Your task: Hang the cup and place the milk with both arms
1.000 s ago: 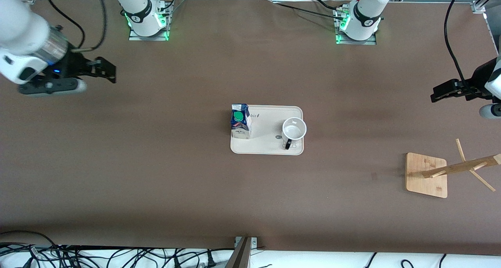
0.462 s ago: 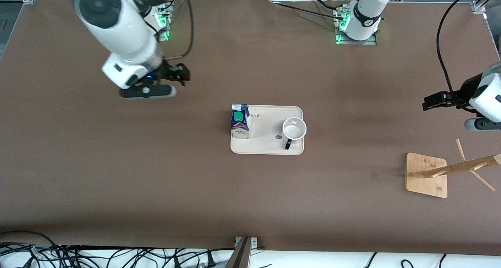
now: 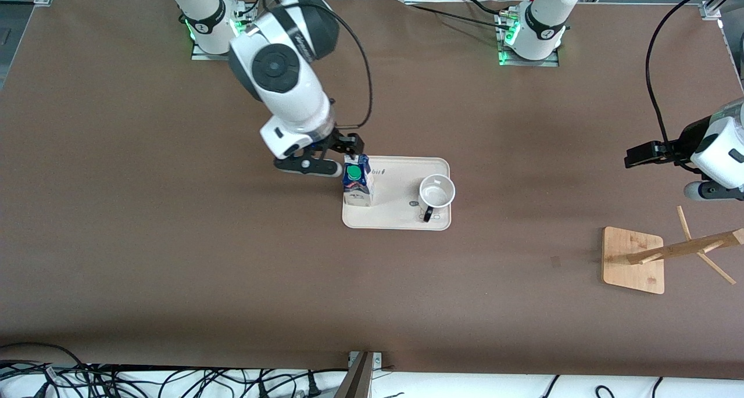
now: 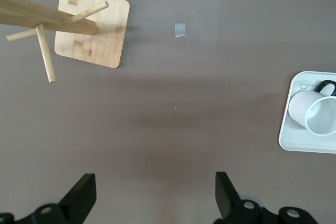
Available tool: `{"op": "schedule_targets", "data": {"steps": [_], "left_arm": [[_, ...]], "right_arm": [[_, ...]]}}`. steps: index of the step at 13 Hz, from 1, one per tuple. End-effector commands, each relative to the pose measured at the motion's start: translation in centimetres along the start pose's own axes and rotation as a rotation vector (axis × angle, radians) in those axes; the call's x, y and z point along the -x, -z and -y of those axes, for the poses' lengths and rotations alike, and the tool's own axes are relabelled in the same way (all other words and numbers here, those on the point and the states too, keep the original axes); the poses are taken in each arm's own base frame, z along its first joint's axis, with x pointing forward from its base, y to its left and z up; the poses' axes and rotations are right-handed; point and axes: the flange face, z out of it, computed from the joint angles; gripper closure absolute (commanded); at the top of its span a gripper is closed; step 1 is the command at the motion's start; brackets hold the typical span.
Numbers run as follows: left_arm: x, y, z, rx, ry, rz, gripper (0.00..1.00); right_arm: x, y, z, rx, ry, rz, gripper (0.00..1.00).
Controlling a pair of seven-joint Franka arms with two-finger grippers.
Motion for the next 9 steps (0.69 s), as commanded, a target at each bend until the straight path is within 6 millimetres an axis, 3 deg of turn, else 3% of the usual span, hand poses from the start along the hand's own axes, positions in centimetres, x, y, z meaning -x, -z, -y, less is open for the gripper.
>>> {"op": "schedule_targets", "data": {"steps": [1,6,7,9], "left_arm": [[-0.7,-1.1,0.3,-0.018,-0.019,0.018,0.00],[-0.7,-1.1,-0.8,-0.010,-0.029,0.018,0.00],[-1.1,-2.0,-1.6,-0.012,-0.036,0.027,0.00],[-2.4,-3.7,-3.2,-0.016,-0.051,0.020,0.00]], "right_arm": [[0.9,-1.9,2.3,-0.003,-0.055,-0.012,0.00],[0.4,-4.8,2.0,0.059,-0.025,-0.043,0.00],[0.4,-5.4,2.0,0.059,-0.023,-0.045,0.06],[0.4,-5.9,2.0,0.063,-0.024,-0.041,0.33]]}}
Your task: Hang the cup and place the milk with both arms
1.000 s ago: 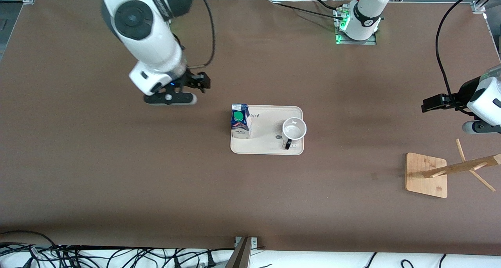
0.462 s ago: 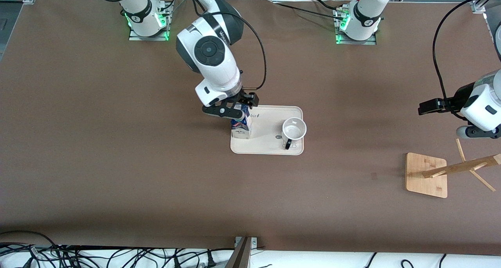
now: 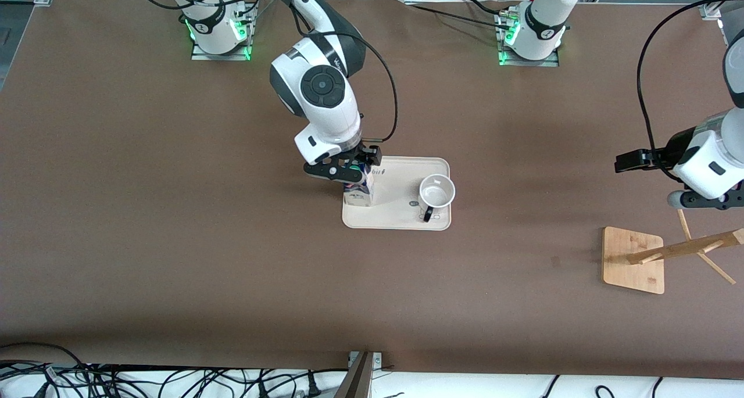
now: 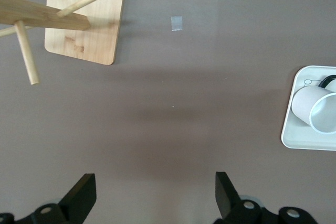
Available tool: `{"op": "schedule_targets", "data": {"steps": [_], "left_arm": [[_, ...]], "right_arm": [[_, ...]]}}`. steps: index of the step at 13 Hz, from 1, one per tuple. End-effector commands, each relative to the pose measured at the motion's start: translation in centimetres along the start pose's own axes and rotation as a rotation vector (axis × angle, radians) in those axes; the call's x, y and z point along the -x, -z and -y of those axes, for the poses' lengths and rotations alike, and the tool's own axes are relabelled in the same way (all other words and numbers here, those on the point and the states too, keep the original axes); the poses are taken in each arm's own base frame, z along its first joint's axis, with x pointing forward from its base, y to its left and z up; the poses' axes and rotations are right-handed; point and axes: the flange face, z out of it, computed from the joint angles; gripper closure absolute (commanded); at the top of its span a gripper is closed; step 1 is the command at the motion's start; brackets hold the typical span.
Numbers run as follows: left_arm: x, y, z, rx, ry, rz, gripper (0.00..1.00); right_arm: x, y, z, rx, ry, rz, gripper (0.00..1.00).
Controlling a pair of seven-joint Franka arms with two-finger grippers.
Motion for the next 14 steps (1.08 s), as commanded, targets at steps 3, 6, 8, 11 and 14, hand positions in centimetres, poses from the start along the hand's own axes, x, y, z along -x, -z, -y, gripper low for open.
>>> {"op": "schedule_targets", "data": {"steps": [3,6,8,11,14], "left_arm": [[-2.6,-4.2,-5.3,0.024,-0.034,0.019,0.00],[-3.0,-8.3,-11.9,-0.019,-0.122,0.077,0.00],[-4.2,-11.0,-13.3,-0.012,-0.130,0.094,0.00],[-4.4,-15.7,-19.7,-0.021,-0.198,0.098,0.00],[-4.4,-18.5,-23.6,0.011,-0.184,0.071,0.00]], "right_arm": [[-0.3,0.0,0.5,-0.002,-0.006,-0.017,0.62],[-1.5,1.9,-0.6,-0.011,-0.006,-0.025,0.62],[-3.4,5.5,-3.2,-0.013,0.009,-0.024,0.62],[-8.1,9.7,-9.8,-0.048,0.103,0.020,0.62],[-12.3,11.5,-18.5,0.009,0.253,0.081,0.62]]}}
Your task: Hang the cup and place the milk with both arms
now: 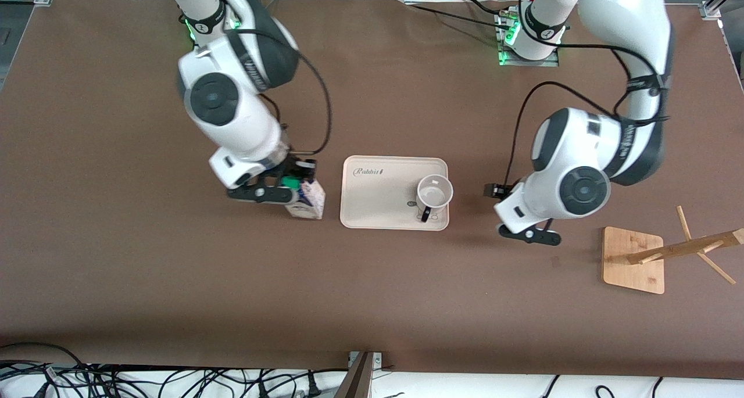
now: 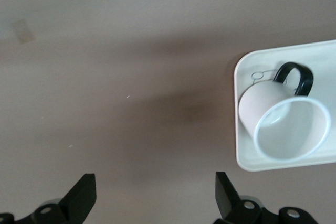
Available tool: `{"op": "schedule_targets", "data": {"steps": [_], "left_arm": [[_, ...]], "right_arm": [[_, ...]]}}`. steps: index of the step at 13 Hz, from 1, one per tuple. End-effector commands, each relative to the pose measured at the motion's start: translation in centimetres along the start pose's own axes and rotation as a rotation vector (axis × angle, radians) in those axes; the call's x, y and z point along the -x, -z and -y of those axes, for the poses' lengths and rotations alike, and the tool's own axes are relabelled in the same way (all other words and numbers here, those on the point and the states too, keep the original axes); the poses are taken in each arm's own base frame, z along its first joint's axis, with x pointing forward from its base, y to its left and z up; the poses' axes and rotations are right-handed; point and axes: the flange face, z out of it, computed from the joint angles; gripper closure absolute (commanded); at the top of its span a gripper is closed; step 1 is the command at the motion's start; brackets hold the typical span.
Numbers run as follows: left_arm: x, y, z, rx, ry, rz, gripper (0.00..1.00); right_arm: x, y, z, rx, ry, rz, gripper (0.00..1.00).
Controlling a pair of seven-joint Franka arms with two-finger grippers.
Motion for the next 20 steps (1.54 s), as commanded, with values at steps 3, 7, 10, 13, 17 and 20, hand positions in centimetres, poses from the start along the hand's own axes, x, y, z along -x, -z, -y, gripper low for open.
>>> {"op": "schedule_targets", "data": {"steps": [3,7,10,13,17,20], "left_arm": [[0.4,-2.2,-8.7,0.032,-0.010,-0.039,0.00],[1.9,-3.1,-14.3,0.074,0.035,-0.039,0.00],[1.7,-6.5,-17.9,0.070,0.031,-0.058,0.00],[1.3,-8.6,-19.1,0.067,0.015,-0.075,0.00],[2.0,-10.1,-19.8,0.052,0.003,-0.052,0.00],[2.9,-12.1,-19.9,0.028,-0.026,-0.014,0.00]], "right_arm": [[-2.1,-0.5,-12.6,0.041,0.176,0.090,0.61],[-1.8,-4.6,-18.0,0.012,0.193,0.106,0.60],[-1.1,-8.0,-19.2,0.015,0.183,0.074,0.60],[-1.5,-8.7,-20.2,0.015,0.166,0.072,0.49],[-2.2,-7.7,-20.6,0.015,0.141,0.052,0.00],[-3.3,-2.6,-19.7,0.005,0.155,-0.023,0.00]]}}
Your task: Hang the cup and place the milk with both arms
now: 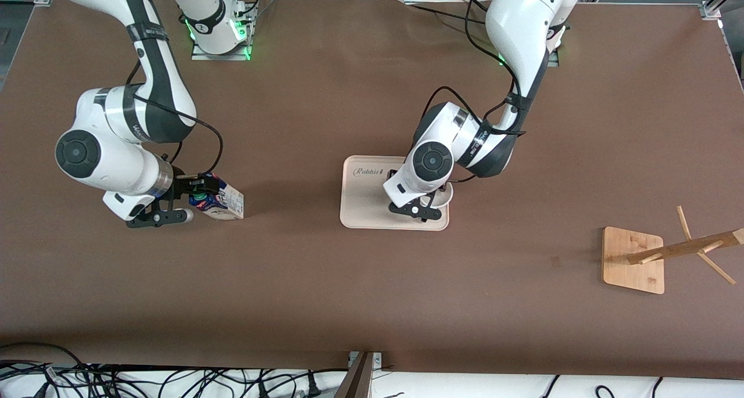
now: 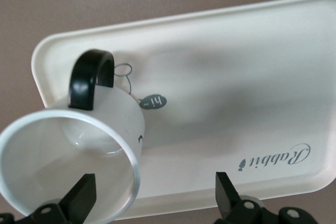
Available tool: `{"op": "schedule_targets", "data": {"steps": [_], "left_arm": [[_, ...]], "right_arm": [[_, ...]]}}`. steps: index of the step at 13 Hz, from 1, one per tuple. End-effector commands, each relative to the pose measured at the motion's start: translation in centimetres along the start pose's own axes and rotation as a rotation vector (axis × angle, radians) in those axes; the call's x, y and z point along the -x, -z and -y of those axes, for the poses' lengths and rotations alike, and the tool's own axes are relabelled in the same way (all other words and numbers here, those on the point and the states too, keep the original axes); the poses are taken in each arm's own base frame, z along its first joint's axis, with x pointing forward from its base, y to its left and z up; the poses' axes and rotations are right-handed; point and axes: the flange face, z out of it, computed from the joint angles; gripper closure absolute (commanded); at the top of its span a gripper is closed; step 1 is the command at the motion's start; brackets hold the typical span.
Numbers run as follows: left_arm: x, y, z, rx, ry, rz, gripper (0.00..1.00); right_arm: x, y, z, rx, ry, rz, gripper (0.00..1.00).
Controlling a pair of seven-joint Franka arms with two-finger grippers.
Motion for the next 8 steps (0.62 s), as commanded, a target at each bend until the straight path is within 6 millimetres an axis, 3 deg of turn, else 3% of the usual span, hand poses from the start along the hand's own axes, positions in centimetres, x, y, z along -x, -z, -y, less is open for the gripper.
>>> {"op": "schedule_targets", "data": {"steps": [1,3,4,5,7,8], "left_arm": [[0.8,-1.1,0.1,-0.008,-0.018,0.019,0.00],[1.0,-1.1,-0.5,-0.010,-0.029,0.018,0.05],[1.2,-0.8,-0.7,-0.011,-0.034,0.014,0.69],[1.6,-0.4,-1.6,-0.010,-0.025,0.011,1.00],[1.5,-0.2,-1.7,-0.009,0.019,0.006,1.00],[1.5,-0.2,-1.7,-0.010,0.021,0.007,1.00]], "right_arm": [[-0.2,5.9,0.4,-0.023,0.005,-0.054,0.00],[0.0,11.3,-0.9,-0.021,-0.009,-0.084,0.00],[0.7,14.2,-1.0,-0.021,-0.001,-0.095,0.00],[2.0,16.5,-1.6,-0.024,-0.007,-0.092,0.00],[4.8,20.0,-2.2,-0.036,-0.012,-0.078,0.00],[5.7,20.8,-3.0,-0.037,-0.023,-0.074,0.00]]}}
